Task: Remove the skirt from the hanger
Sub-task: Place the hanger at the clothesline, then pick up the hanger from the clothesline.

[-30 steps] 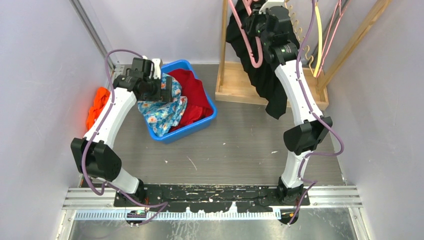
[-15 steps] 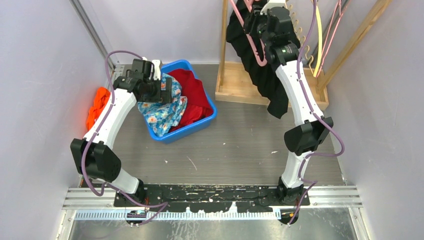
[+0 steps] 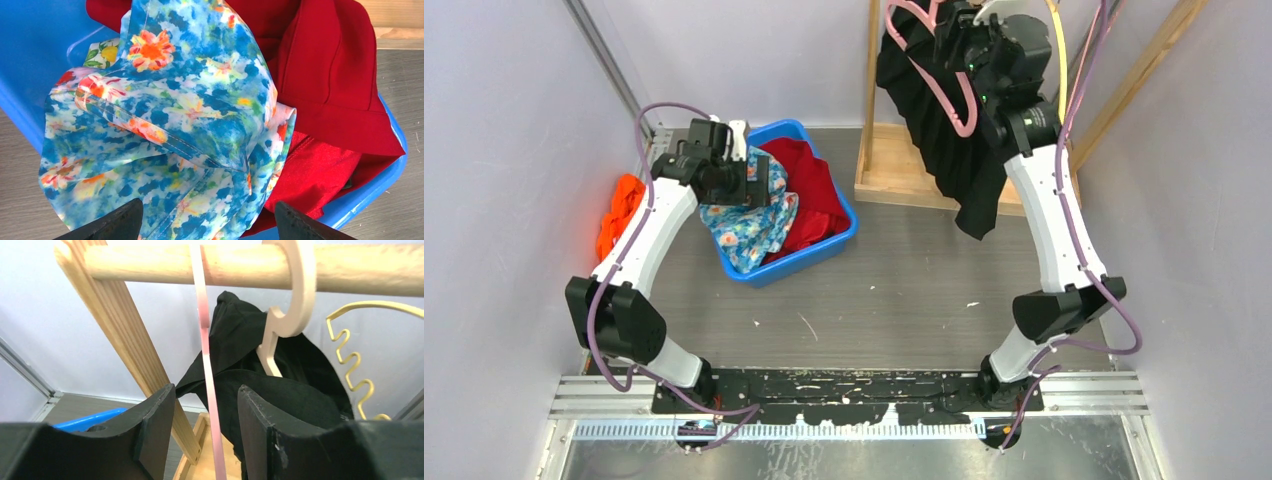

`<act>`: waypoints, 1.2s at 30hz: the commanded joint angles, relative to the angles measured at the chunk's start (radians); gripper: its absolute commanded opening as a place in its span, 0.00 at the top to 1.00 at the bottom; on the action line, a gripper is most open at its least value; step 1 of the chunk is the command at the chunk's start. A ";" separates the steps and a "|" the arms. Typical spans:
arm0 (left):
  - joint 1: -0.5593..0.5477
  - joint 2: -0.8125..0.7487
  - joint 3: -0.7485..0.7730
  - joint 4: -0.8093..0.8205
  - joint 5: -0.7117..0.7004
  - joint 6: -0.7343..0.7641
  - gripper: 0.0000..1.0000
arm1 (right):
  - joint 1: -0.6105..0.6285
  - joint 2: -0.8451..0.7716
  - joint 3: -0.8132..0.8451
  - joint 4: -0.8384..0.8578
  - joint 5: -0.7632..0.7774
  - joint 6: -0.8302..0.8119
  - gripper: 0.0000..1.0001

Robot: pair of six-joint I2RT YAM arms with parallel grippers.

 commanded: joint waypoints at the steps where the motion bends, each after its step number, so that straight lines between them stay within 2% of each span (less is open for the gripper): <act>1: -0.001 -0.048 -0.015 0.040 0.016 -0.010 0.01 | 0.000 -0.098 -0.047 0.067 0.012 -0.040 0.46; 9: -0.026 -0.060 -0.003 0.005 -0.053 0.012 0.00 | -0.001 -0.157 -0.093 0.072 0.095 -0.083 0.45; 19: -0.133 -0.050 0.048 -0.050 -0.189 0.038 0.01 | -0.059 -0.058 -0.024 0.073 0.105 -0.043 0.46; 27: -0.139 -0.076 0.018 -0.009 -0.183 0.026 0.01 | -0.108 0.044 0.039 0.073 0.060 0.007 0.48; 36: -0.139 -0.025 0.017 0.014 -0.166 0.033 0.01 | -0.122 0.131 0.098 0.078 0.033 0.018 0.48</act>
